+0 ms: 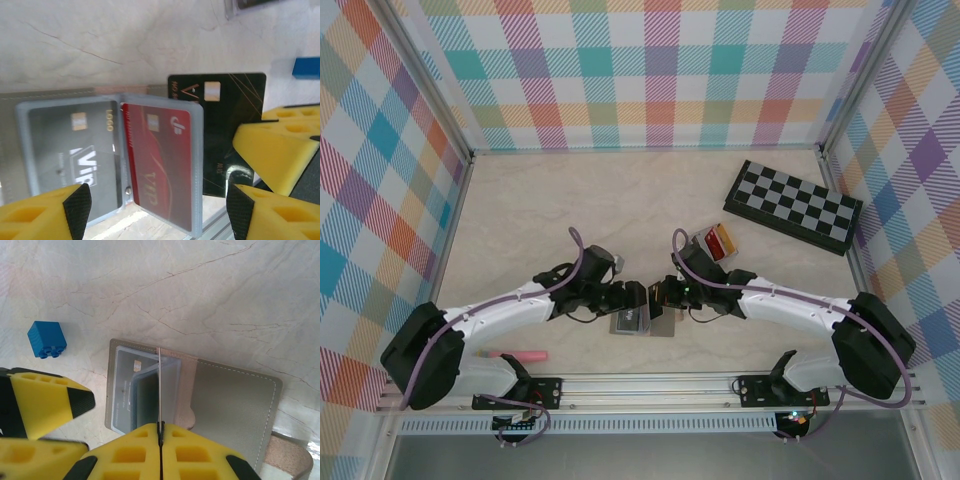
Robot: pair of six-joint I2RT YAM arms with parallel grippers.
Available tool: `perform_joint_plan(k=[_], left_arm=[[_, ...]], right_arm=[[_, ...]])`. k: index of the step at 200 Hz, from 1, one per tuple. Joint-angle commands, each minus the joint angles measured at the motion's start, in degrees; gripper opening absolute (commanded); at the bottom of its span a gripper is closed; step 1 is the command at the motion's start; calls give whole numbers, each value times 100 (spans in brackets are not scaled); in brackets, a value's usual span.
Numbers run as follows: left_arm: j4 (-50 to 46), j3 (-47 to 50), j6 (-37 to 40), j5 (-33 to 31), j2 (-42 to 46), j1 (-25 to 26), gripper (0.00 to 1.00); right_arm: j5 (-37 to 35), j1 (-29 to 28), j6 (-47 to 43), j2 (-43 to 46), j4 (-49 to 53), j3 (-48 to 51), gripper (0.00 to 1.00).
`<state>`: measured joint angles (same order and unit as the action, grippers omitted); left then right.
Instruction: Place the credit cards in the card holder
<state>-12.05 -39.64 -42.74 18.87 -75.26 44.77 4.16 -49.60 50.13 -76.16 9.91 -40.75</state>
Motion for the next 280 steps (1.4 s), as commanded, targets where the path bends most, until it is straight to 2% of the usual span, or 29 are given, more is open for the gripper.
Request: perform_joint_plan(k=[1,45,109,156,182,213,280], left_arm=[[-181,-274,325,126,-204,246,74],[-338,-406,454,99,-502,440,71],[-636,-414,603,22,-450,455,69],[-648,-409,609,-17,-491,453,61],[-691,-420,642,-59,-425,454,60],[-972,-440,655,-375,-349,454,58],[-1057,-431,719,-452,-236,455,67]], right_arm=[[41,-36,-60,-18,-75,-113,7],[23,-32,-49,-4,-67,-91,7],[-3,-32,-30,-4,-50,-87,7],[-18,-35,-29,-13,-33,-100,6],[-47,-32,-46,-22,12,-117,7],[-99,-32,-30,-22,63,-118,7],[-122,-32,-23,-118,148,-180,7]])
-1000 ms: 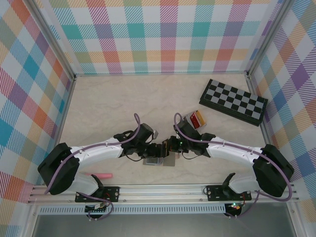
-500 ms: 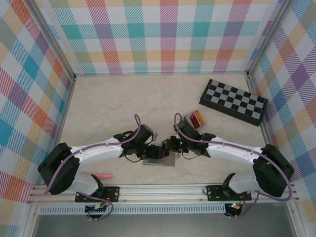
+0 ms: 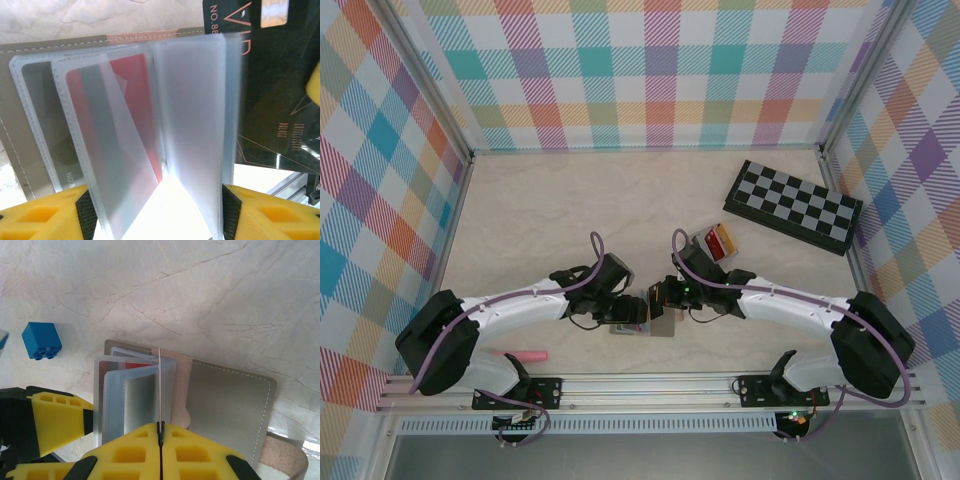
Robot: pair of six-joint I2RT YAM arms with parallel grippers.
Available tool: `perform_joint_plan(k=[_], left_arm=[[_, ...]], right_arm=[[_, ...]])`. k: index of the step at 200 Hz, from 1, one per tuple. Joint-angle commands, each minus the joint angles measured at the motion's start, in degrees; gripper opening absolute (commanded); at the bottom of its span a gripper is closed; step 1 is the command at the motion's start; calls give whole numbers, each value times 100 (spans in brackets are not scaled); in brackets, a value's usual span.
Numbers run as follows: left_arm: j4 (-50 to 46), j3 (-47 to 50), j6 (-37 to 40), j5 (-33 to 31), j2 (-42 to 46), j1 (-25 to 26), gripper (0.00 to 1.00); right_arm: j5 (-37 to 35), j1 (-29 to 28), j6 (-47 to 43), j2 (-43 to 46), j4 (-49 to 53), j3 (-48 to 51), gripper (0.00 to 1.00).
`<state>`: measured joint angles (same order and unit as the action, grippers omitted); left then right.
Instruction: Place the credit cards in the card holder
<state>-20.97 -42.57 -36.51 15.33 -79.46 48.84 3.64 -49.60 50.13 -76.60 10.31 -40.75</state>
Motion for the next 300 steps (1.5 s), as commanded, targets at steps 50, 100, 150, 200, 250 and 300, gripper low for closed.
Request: perform_joint_plan(k=[50,100,150,200,250,300], left_arm=[[-406,-211,56,-508,340,47,71],[-300,-320,65,-301,745,48,89],[-78,-368,11,-115,487,43,88],[694,14,-823,-114,710,-240,80],[3652,1252,-2280,1665,918,-1234,78],[4828,1422,-2808,2557,771,-1701,74]], right_arm=[[-648,-32,123,66,712,-276,7],[-1373,-36,116,783,1243,-205,7],[-1167,-34,-69,1072,959,-115,8],[-233,-32,-177,645,13,-6,7],[394,95,214,774,-911,295,6],[1389,727,795,1161,-2238,914,7]])
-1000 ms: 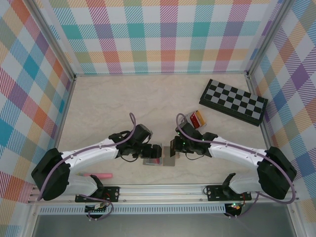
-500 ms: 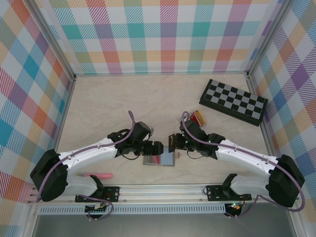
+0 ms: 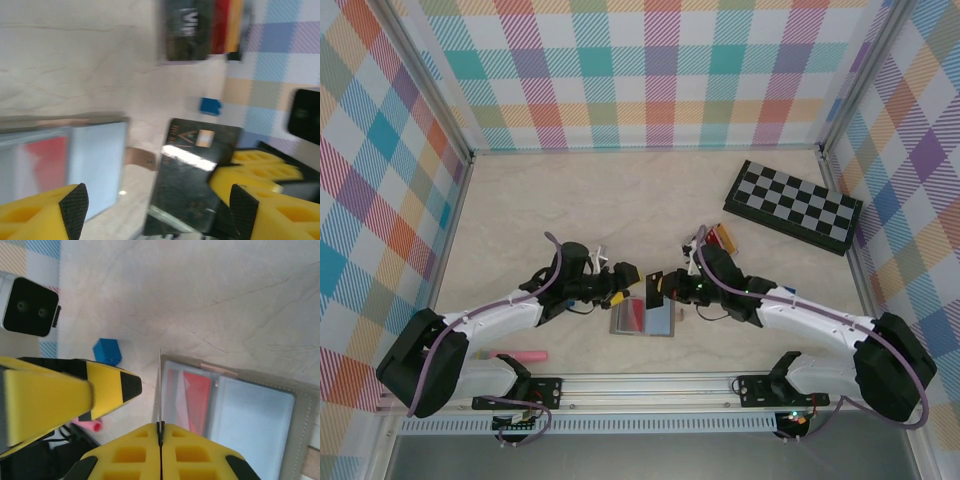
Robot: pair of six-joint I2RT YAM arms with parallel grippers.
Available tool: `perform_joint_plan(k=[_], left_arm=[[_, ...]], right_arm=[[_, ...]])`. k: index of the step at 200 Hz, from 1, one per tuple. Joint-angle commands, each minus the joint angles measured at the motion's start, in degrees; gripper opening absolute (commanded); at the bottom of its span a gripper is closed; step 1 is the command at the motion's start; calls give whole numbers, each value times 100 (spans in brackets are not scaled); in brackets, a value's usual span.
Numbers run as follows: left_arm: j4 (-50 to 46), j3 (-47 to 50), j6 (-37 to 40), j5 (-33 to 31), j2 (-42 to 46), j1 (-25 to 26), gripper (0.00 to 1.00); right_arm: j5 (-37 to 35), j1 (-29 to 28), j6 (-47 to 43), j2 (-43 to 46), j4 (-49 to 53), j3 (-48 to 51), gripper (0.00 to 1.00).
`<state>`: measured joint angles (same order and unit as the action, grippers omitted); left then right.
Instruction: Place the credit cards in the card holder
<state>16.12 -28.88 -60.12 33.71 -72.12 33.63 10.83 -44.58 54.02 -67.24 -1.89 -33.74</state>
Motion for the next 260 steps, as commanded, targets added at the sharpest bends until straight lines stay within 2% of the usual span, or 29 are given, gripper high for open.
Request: perform_joint_plan(k=[1,60,96,120,145,164,177,186,202,228,260], left_arm=[[1120,52,-448,726,29,-185,74],[1403,-192,-492,1022,-220,-216,66],[1622,-317,-676,1146,-225,-213,54],[1673,-363,-677,1220,-163,-212,42],[1568,-323,-629,1188,-81,-211,16],[1302,-259,-524,1108,31,-212,0],[834,-249,-286,988,154,-207,0],[532,-242,-117,907,219,-207,0],[22,-223,158,731,297,-199,0],[-990,-193,850,7,383,35,0],[-821,159,919,-638,406,366,0]], right_arm=[[690,241,424,232,-1048,224,7],[1252,632,786,383,-1859,406,8],[1383,657,865,218,-2140,375,8],[1518,670,938,54,-2389,345,8],[1412,687,842,35,-2120,319,9],[1280,698,646,52,-1674,298,10],[1174,697,487,59,-1226,252,13],[1092,695,371,52,-934,230,19],[820,658,0,-69,36,52,26],[515,483,-493,-548,1029,-249,32],[462,173,-673,-1244,1211,-577,31]])
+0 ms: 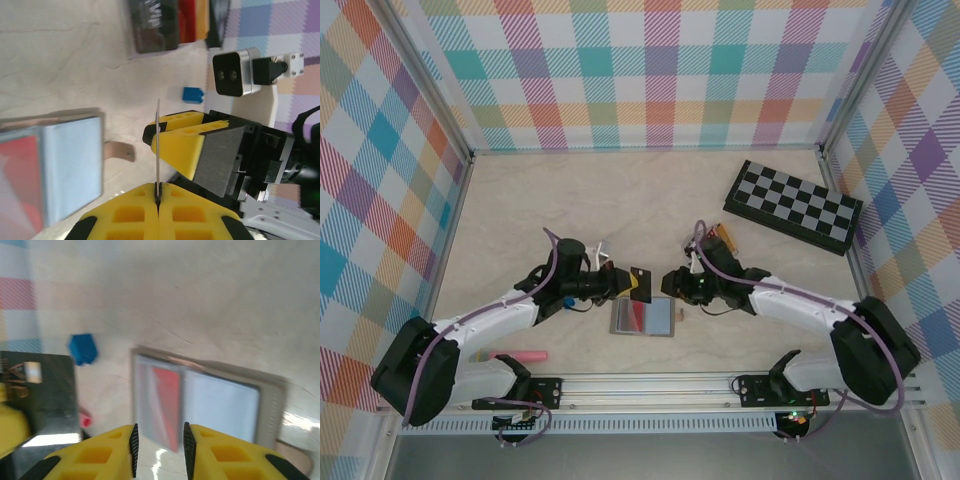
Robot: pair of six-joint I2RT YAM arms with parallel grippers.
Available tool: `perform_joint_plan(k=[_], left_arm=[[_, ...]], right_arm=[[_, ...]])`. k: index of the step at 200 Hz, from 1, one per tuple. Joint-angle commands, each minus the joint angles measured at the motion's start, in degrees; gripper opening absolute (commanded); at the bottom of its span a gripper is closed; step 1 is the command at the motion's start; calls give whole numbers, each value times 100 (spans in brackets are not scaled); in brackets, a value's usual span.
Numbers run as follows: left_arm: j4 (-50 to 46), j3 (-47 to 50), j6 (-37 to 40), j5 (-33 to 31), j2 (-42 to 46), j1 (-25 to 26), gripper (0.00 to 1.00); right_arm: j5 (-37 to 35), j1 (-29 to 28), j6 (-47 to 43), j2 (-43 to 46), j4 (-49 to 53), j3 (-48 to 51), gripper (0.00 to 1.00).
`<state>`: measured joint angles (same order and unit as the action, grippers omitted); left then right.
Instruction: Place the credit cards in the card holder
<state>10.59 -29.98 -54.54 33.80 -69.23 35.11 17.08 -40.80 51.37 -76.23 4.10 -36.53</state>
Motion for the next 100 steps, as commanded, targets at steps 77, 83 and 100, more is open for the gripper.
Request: perform_joint_plan(k=[77,83,100], left_arm=[[137,650,554,-1313,1,837,0],[158,659,562,-1334,-17,856,0],[233,714,632,-1413,-93,915,0]], right_arm=[[-794,-280,-268,-710,1143,-237,26],[-781,-279,-256,-709,1150,-213,26],[-683,-280,-285,-735,1057,-154,24]])
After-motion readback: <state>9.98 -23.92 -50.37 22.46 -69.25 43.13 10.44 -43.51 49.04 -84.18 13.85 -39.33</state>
